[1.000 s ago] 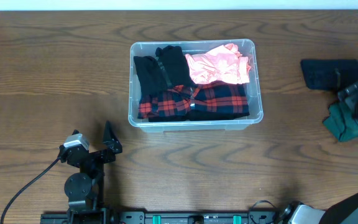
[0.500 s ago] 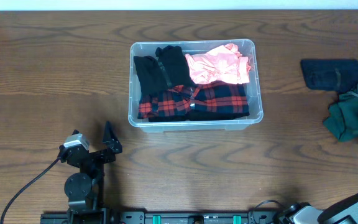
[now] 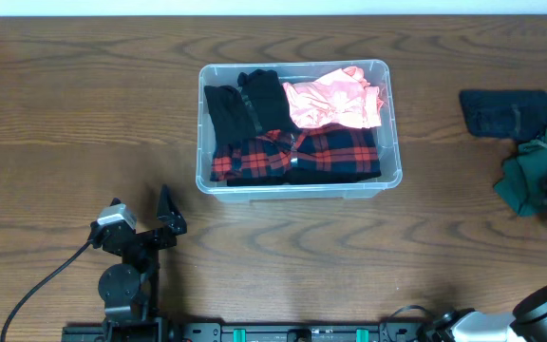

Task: Pack container
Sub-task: 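Move the right gripper to the dark green garment and grasp it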

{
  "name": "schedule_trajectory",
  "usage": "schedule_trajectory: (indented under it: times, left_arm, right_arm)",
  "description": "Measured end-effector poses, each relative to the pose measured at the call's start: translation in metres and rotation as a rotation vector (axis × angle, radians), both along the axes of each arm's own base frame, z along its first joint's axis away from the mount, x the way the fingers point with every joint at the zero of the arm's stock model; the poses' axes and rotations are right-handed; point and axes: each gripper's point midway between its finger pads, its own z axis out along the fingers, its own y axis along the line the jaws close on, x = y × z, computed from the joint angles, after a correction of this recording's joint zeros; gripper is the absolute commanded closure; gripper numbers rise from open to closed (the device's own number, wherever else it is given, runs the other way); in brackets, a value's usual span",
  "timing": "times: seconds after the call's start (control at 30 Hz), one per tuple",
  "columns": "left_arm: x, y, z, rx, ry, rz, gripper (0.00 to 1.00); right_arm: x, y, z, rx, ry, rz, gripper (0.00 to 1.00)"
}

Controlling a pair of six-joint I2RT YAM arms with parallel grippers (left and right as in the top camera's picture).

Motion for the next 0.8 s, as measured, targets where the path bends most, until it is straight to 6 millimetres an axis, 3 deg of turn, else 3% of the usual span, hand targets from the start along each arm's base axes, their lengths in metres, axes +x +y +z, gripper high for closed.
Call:
schedule_trajectory:
  times: [0.37,0.63,0.7,0.77,0.8]
  left_arm:
    - [0.000,0.000,0.000,0.000,0.000,0.000,0.02]
    - [0.000,0.000,0.000,0.000,0.000,0.000,0.02]
    - [0.000,0.000,0.000,0.000,0.000,0.000,0.02]
    - [0.000,0.000,0.000,0.000,0.000,0.000,0.02]
    - [0.000,0.000,0.000,0.000,0.000,0.000,0.02]
  right_arm:
    - [-0.002,-0.012,-0.029,-0.009,0.052,-0.021,0.17]
    - [0.013,-0.023,-0.038,-0.040,-0.005,-0.001,0.21]
    - [0.015,-0.025,-0.038,-0.049,-0.016,0.004,0.31]
    - [0.018,-0.027,-0.037,-0.062,-0.025,0.009,0.54]
    - [0.020,-0.027,-0.036,-0.064,-0.032,0.011,0.74]
